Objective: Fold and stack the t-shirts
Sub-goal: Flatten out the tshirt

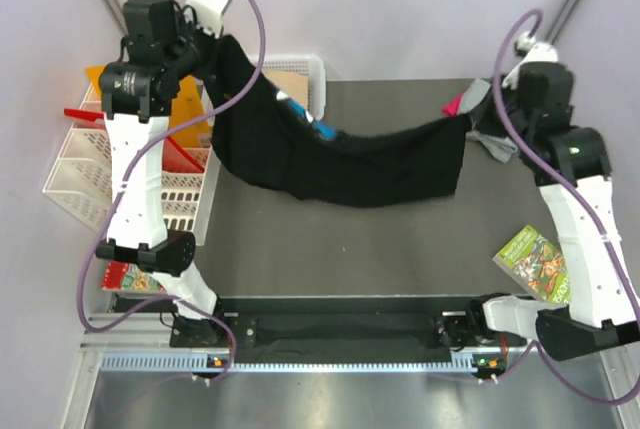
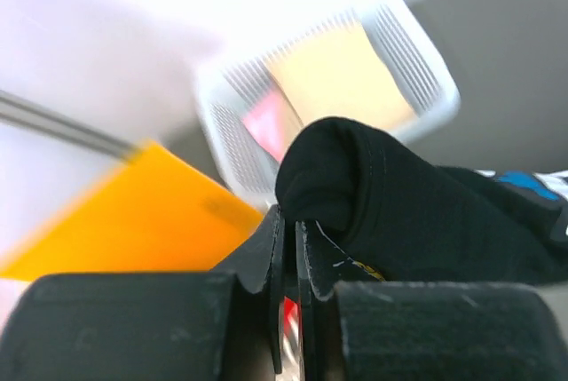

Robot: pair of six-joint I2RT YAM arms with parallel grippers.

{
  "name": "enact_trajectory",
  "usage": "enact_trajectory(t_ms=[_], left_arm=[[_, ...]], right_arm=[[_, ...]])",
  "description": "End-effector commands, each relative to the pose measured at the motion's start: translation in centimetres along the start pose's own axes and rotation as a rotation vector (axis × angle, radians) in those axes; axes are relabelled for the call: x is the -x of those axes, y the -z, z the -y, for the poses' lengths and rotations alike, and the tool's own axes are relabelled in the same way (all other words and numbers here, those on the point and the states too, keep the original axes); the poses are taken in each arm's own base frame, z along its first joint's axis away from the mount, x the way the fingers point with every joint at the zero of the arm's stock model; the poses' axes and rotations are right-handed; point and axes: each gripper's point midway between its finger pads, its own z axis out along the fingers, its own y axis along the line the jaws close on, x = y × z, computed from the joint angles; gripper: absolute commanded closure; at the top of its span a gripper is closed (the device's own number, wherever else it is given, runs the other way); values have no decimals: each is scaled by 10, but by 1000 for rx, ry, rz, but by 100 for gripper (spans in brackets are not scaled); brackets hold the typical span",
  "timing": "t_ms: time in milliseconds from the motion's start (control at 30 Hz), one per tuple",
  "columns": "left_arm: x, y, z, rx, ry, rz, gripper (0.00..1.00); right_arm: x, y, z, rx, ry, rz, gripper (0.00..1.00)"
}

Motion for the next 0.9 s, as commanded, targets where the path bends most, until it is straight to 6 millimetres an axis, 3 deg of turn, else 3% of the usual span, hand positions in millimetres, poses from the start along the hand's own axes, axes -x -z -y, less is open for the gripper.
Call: enact_trajectory(t_ms=[0, 33, 67, 100, 167, 233, 267, 300, 400, 533, 567, 667, 700, 767, 800, 867], left_arm=[[75, 80, -35, 182, -120, 284, 100], [60, 70, -34, 179, -148, 238, 100], [63, 103, -32, 201, -164, 289, 100], [56, 109, -28, 194, -198, 290, 100], [35, 122, -12, 161, -220, 299, 100], [12, 128, -1, 134, -216, 259, 100], [6, 129, 3, 115, -210, 235, 100], [2, 132, 5, 103, -202, 216, 100], [8, 154, 4, 110, -199, 218, 100], [38, 180, -13, 188, -201, 286, 100], [40, 178, -14, 191, -193, 285, 100], [17, 147, 2, 94, -170, 214, 100], [-6, 119, 16, 17, -158, 147, 100], [-34, 98, 30, -45, -157, 85, 100], [-67, 72, 43, -102, -158, -3, 100], [-101, 46, 57, -163, -145, -84, 100]], right_arm=[[92, 91, -18, 107, -18, 322, 100], [89, 100, -18, 122, -19, 316, 100], [86, 105, -19, 133, -21, 313, 100], [82, 119, -17, 149, -35, 323, 100], [53, 117, -15, 164, -50, 251, 100], [29, 129, -17, 216, -87, 202, 100], [11, 123, -17, 219, -99, 149, 100], [-3, 130, -17, 238, -116, 116, 100], [-29, 142, -14, 253, -120, 31, 100], [-26, 158, -13, 255, -103, 30, 100], [-25, 153, -12, 243, -100, 19, 100], [-26, 131, -5, 175, -113, 9, 100], [-21, 122, 4, 111, -125, 35, 100], [-28, 99, 15, 22, -153, -2, 100], [-29, 90, 21, -25, -155, -2, 100], [-54, 61, 32, -107, -159, -84, 100]])
